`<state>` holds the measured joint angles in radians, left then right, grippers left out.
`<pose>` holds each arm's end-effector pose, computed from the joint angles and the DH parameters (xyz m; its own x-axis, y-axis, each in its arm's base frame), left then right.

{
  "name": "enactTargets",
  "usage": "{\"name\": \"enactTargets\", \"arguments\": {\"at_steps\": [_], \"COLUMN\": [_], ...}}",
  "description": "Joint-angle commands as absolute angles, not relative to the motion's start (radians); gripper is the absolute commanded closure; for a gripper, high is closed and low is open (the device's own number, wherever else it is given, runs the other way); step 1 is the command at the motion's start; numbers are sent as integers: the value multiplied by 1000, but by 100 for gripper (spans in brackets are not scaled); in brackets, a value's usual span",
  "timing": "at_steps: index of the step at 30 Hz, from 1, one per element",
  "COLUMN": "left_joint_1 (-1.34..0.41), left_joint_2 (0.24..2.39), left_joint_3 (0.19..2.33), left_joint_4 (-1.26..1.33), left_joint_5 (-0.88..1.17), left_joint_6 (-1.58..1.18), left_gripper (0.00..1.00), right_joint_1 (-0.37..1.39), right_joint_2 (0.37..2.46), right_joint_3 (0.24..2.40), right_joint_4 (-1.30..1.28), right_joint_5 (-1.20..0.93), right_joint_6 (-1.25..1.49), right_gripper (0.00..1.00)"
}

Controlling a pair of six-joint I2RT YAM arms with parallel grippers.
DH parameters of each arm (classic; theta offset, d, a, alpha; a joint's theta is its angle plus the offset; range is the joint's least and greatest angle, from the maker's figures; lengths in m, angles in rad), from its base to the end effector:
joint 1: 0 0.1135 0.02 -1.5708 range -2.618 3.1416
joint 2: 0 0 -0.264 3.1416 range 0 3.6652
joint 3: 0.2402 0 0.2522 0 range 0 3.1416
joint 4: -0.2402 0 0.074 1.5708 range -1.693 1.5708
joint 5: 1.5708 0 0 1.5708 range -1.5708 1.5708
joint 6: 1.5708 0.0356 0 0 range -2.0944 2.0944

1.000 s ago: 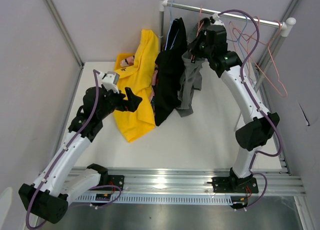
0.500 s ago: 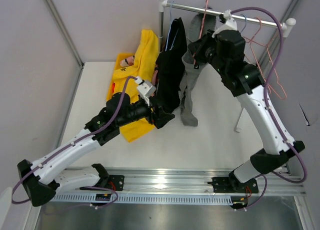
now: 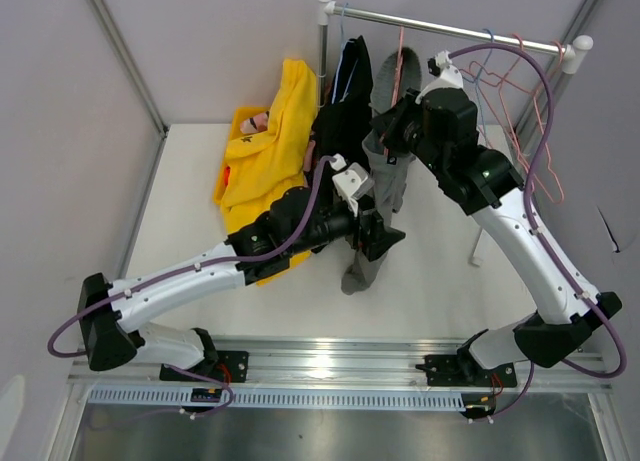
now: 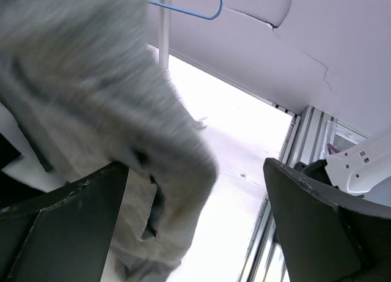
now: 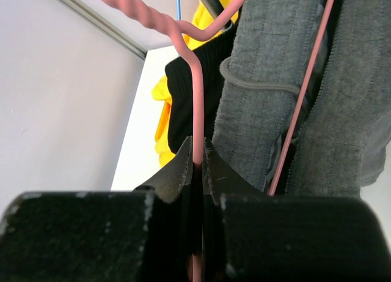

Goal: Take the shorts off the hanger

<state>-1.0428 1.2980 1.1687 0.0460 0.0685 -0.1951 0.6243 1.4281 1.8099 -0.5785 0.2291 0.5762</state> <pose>0.1534 -0.2679 0.3865 -0.2149 -0.0155 -0.9765 0.8710 0.4492 -0.1988 0.2433 0.1653 0.5005 -0.3447 0.4057 -0.8465 -0.2394 0.8340 0.4971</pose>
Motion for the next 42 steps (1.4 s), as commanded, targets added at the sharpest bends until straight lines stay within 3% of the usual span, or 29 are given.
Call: {"name": "enactTargets", "arguments": {"at_steps": [1,3,8,9,10,12,13,17,24,29,38,42], "left_joint_1": [-1062,-1062,-1061,-1062,-1062,-1062,-1062,-1104,-1437,-1600,-1634,-1533], "left_joint_2": [1318,1334,1365,1371,1382,1384,1382,1317,1157,1143,1207,1321], "left_joint_3": [1235,1236,1239,1241,1239,1233,1226,1148,833,761,785,908], "left_joint_4": [120,120,121,121,121,126,127,126,219,241,226,109], "left_joint_5": [22,5,-60,-83,-97,-138,-141,-166,-368,-486,-615,-652], "left_joint_6": [-158,-155,-144,-144,-143,-147,-149,-141,-201,-268,-282,-287], "left_gripper": [1,3,38,46,69,97,100,100,100,100,100,100], "right_joint_1": [634,637,637,637,637,637,637,637,571,545,534,545], "right_joint_2": [1364,1361,1348,1348,1348,1345,1344,1350,1433,1445,1398,1350], "right_joint_3": [1818,1821,1844,1850,1856,1862,1865,1897,2081,2151,2122,2103], "right_joint_4": [-442,-440,-449,-452,-460,-463,-465,-489,-569,-597,-617,-662], "right_joint_5": [256,256,253,252,252,253,255,294,288,287,278,242], "right_joint_6": [588,588,592,592,594,588,588,554,506,497,520,580], "right_gripper": [100,100,100,100,100,100,100,100,100,100,100,100]}}
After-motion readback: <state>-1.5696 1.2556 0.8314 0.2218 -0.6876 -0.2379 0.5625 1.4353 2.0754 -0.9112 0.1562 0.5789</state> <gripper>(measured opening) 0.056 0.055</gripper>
